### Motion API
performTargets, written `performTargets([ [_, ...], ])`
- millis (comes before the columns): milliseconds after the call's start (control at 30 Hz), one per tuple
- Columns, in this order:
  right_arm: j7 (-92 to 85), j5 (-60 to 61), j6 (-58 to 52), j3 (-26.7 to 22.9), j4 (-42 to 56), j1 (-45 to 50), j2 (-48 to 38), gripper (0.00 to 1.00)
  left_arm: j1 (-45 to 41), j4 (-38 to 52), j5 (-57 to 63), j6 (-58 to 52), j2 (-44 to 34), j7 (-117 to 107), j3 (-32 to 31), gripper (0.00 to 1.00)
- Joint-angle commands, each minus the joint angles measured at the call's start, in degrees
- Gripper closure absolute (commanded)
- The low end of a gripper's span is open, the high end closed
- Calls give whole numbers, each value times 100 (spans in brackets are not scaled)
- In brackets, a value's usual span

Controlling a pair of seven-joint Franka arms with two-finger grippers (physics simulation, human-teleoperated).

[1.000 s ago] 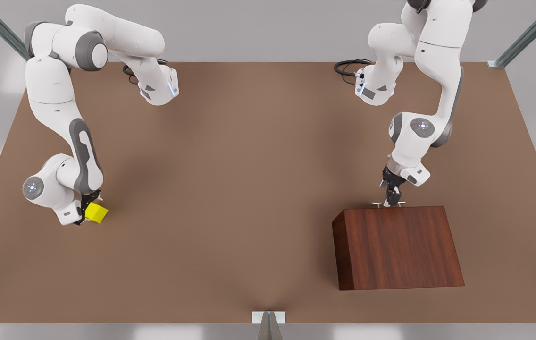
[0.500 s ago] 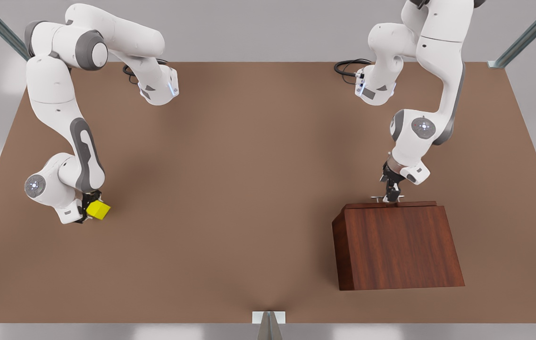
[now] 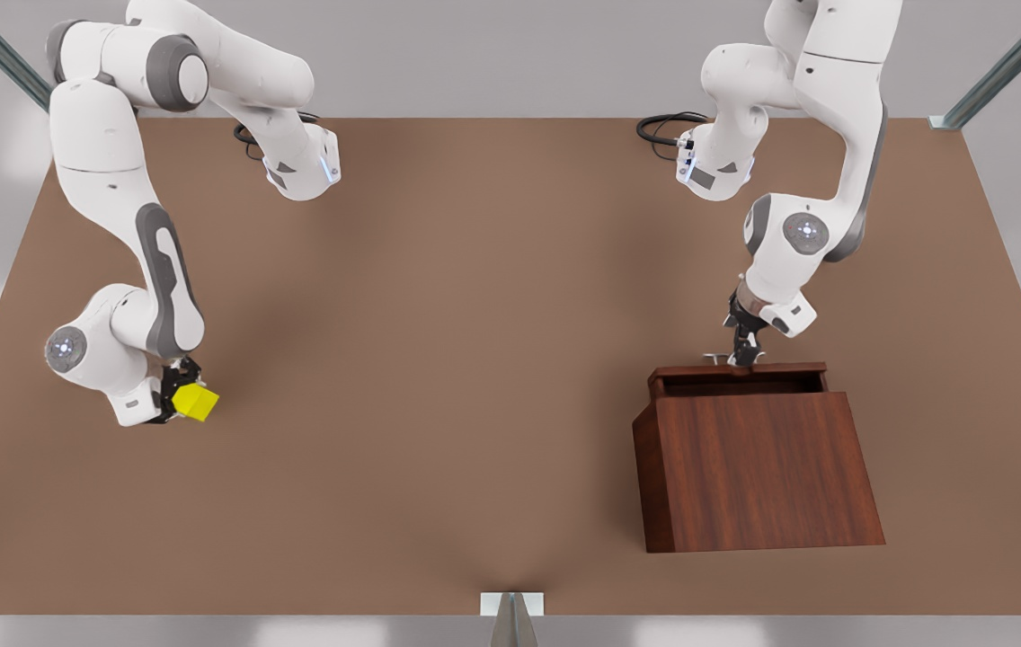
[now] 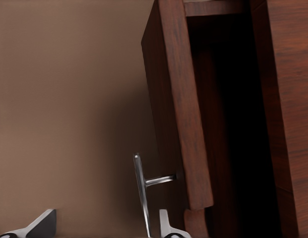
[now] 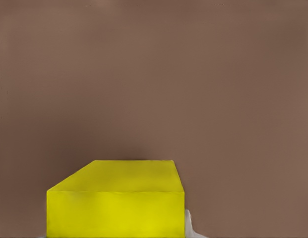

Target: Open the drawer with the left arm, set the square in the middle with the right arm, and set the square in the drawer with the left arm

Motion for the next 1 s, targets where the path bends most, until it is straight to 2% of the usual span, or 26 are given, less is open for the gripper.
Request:
performTargets([
  [0, 97, -5, -23, 13, -39, 99, -69, 42, 33, -22, 3, 7, -17, -9, 1, 0],
  [133, 2057, -5, -374, 13, -197, 1426, -570, 42, 34, -154, 3, -10, -140, 0, 1, 0],
  [233, 3761, 4, -304, 13, -74, 2682, -571, 42, 42, -198, 3, -54, -193, 0, 1, 0],
  [333, 5362, 22, -304, 13, 751, 3737, 18, 42, 42, -313, 3, -98, -369, 0, 1, 0],
  [400, 6144, 22, -348, 13, 1797, 4300, 756, 42, 42, -365, 3, -124, -448, 0, 10, 0],
  [533, 6724, 13, -489, 5, 3503, 5328, 2092, 42, 42, -409, 3, -177, -527, 0, 10, 0],
  [633, 7050, -5, -480, -4, 3688, 5636, 2356, 42, 42, -409, 3, -247, -562, 0, 10, 0],
  [733, 6980, -216, -471, -39, 3485, 5540, 2321, 41, 42, -418, 3, -379, -580, 0, 10, 0],
  [767, 6971, -216, -471, -39, 3477, 5548, 2321, 36, 34, -418, 3, -449, -606, 0, 10, 0],
  [800, 6997, -207, -436, -39, 3442, 5575, 2321, 0, 42, -427, 11, -467, -624, 0, 10, 0],
  [967, 7006, -207, -480, -39, 3442, 5592, 2268, 0, 42, -655, 12, -476, -843, 26, 10, 0],
])
